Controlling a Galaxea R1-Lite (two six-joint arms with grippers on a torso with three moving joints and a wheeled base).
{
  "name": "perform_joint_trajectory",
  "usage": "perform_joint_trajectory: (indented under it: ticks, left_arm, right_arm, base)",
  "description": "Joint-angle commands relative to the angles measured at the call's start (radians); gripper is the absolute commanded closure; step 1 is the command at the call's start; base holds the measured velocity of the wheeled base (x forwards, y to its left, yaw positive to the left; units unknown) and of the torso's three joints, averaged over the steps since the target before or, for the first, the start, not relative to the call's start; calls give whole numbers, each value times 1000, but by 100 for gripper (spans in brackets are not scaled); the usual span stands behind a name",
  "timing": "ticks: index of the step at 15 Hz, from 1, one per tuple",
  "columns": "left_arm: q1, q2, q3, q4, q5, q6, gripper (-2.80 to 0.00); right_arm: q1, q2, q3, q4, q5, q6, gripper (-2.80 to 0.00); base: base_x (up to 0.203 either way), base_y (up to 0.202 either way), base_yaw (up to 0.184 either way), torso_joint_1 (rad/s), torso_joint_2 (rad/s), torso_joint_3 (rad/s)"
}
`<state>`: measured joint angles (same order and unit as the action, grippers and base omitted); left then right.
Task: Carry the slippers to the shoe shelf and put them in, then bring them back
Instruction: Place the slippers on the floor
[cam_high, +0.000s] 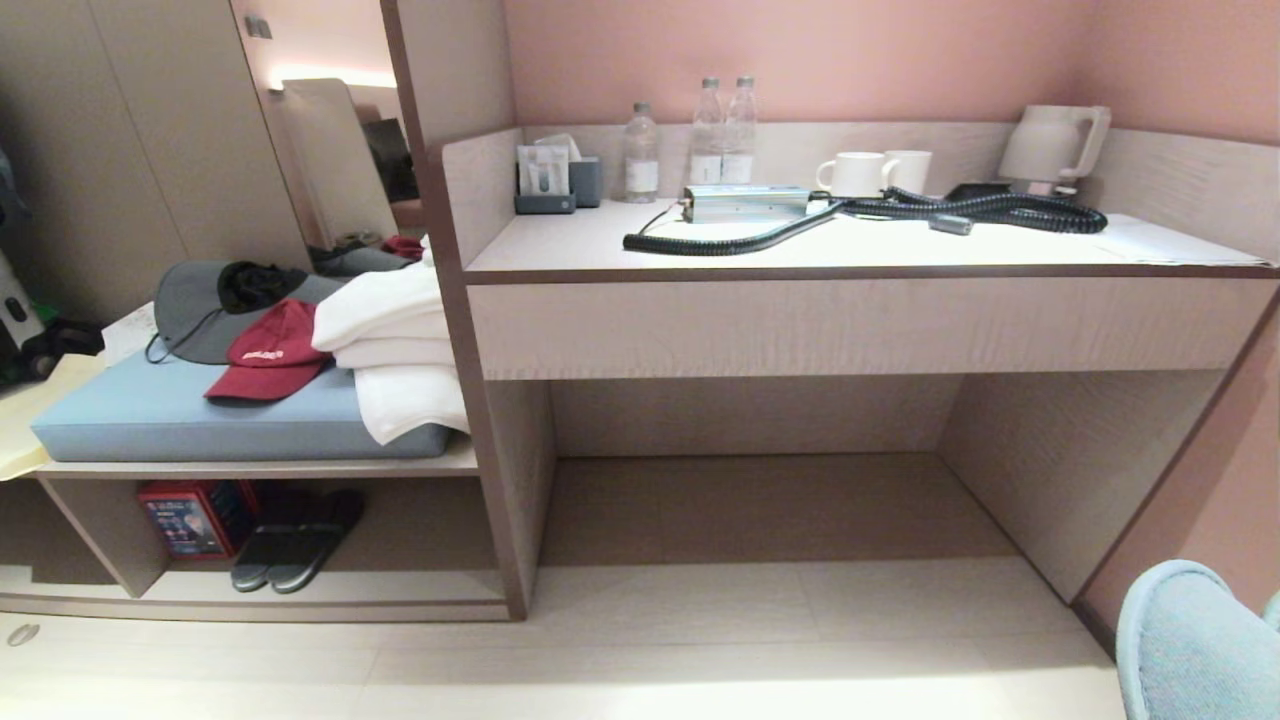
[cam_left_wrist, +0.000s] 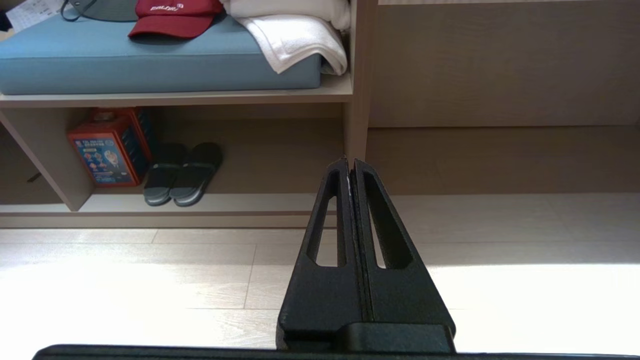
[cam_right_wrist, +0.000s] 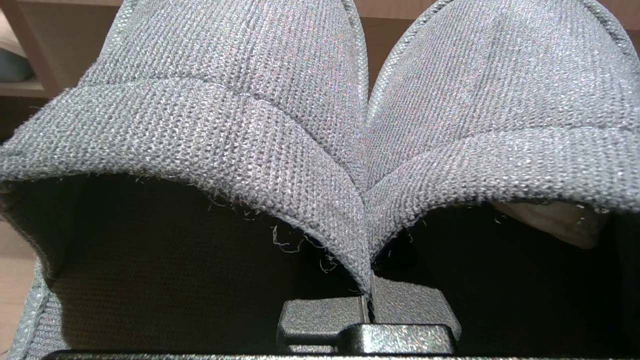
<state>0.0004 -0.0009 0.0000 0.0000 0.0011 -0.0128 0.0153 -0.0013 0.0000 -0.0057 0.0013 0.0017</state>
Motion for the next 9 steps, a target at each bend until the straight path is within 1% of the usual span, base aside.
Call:
perform_joint_trajectory:
  ticks: [1, 5, 9]
  left_arm:
    - [1, 1, 0, 0, -1, 0, 0]
    - [0, 1, 0, 0, -1, 0, 0]
    - [0, 1, 0, 0, -1, -3, 0]
  right_arm:
    - [0, 1, 0, 0, 0, 0, 0]
    - [0, 1, 0, 0, 0, 0, 0]
    - [0, 1, 0, 0, 0, 0, 0]
  base:
    - [0, 0, 0, 0, 0, 0]
    - [0, 0, 0, 0, 0, 0]
    - [0, 0, 0, 2, 0, -152]
